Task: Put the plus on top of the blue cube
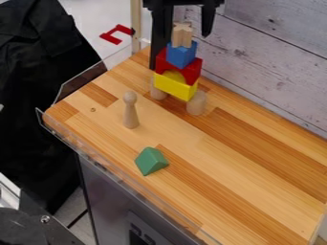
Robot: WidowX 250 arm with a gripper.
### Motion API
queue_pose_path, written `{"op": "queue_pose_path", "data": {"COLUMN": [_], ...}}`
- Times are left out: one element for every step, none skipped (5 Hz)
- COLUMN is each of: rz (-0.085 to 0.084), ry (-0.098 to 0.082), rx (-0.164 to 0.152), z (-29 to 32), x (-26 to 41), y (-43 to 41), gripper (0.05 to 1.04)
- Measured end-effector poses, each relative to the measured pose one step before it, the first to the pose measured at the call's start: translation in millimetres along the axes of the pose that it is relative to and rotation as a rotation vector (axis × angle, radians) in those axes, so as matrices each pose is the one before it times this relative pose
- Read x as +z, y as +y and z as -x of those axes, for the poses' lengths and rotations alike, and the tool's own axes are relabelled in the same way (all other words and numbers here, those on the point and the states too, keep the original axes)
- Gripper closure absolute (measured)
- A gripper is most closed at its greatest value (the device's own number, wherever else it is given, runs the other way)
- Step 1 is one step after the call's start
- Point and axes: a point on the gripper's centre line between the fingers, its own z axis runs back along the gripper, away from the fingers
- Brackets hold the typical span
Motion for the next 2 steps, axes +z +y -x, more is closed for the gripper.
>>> {"op": "queue_pose_path", "data": {"rz": [-0.0205,-0.0503], "ry": [-0.0529,-0.0648], "rx": [-0.0156,-0.0498], "z": [10.63,13.83], "x": [21.52,20.32], "y": [-2.72,-12.03], "gripper": [0.084,0.084]}}
